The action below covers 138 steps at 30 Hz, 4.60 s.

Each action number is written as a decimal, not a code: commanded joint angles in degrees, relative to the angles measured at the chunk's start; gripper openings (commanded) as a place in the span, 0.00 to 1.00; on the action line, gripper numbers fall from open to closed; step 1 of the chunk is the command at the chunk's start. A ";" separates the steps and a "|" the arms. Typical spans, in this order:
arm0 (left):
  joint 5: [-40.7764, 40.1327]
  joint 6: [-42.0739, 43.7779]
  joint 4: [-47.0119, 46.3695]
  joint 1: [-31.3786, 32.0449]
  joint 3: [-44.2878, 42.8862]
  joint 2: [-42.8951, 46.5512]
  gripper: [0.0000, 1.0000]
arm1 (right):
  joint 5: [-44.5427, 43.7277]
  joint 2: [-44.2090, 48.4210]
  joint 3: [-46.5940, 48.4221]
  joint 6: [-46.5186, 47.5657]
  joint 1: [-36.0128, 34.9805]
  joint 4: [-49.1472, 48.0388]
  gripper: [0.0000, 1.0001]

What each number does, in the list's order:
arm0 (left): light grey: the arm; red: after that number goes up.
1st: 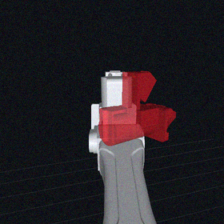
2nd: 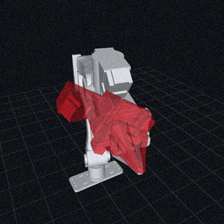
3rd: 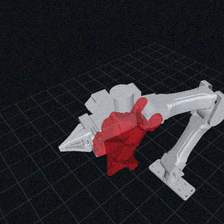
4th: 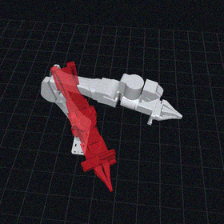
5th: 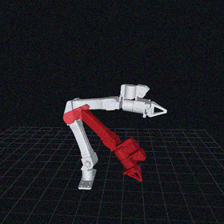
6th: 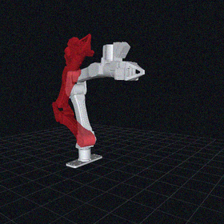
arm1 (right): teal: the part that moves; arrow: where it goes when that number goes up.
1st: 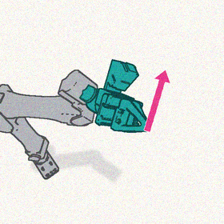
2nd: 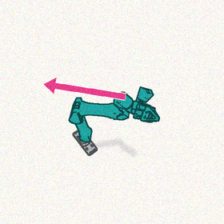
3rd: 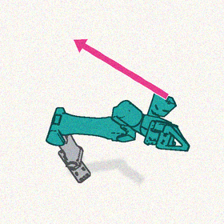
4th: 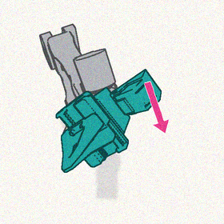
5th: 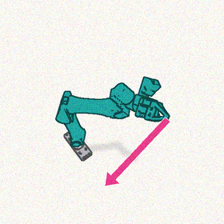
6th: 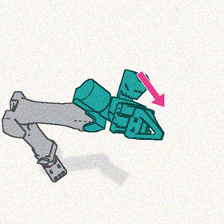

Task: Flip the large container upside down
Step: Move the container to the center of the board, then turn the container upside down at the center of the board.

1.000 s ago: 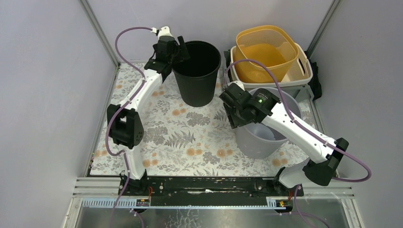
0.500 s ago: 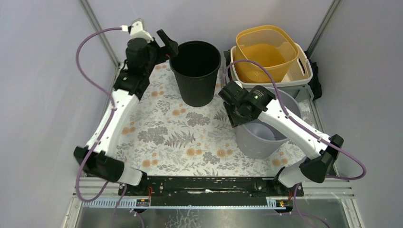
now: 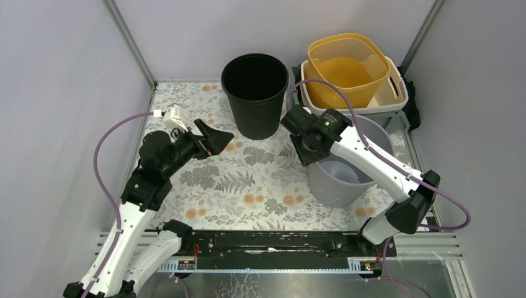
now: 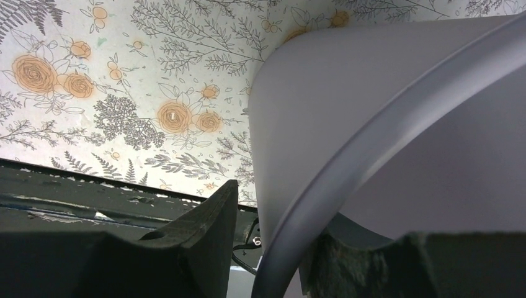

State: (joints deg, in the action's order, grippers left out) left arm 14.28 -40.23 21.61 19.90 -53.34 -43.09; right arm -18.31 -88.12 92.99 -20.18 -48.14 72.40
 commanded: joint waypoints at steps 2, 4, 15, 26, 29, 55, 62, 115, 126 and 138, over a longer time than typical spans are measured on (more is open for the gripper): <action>0.71 -1.35 1.36 0.08 2.32 1.14 1.00 | 0.47 -2.39 4.52 1.11 0.50 2.76 0.42; 1.14 -1.65 1.36 0.06 3.02 0.92 1.00 | 0.66 -3.11 5.09 1.12 0.53 3.04 0.37; 3.80 -0.93 0.01 0.01 4.91 0.92 1.00 | 0.54 -5.18 9.40 0.87 0.50 5.11 0.01; 5.13 -0.33 3.17 0.03 0.94 0.79 1.00 | 5.29 -2.79 16.22 0.76 0.43 4.89 0.00; 5.55 -1.08 3.44 0.05 -0.08 1.12 1.00 | 8.62 -1.45 18.43 0.60 0.42 3.83 0.00; 2.65 3.75 18.58 0.06 -27.32 -0.23 1.00 | 34.73 8.32 11.06 -9.08 0.42 -25.70 0.00; 7.00 2.34 20.67 0.05 -28.81 -0.60 1.00 | 41.35 10.45 4.60 -15.14 0.42 -38.45 0.00; 7.72 -0.04 20.20 0.04 -20.47 1.72 1.00 | 58.68 9.61 -26.44 -40.11 2.56 -90.01 0.00; 7.52 0.19 21.15 0.05 -22.71 1.81 1.00 | 64.56 -3.05 -29.61 -62.68 3.01 -128.15 0.00; 7.21 0.27 21.76 0.05 -23.80 1.43 1.00 | 61.29 -25.00 -22.21 -82.54 2.89 -162.31 0.00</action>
State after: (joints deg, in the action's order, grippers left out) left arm 20.60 -40.01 43.92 19.90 -75.22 -41.74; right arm 45.06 -109.06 64.84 -93.49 -45.36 -68.58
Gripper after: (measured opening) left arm 0.998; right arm 0.176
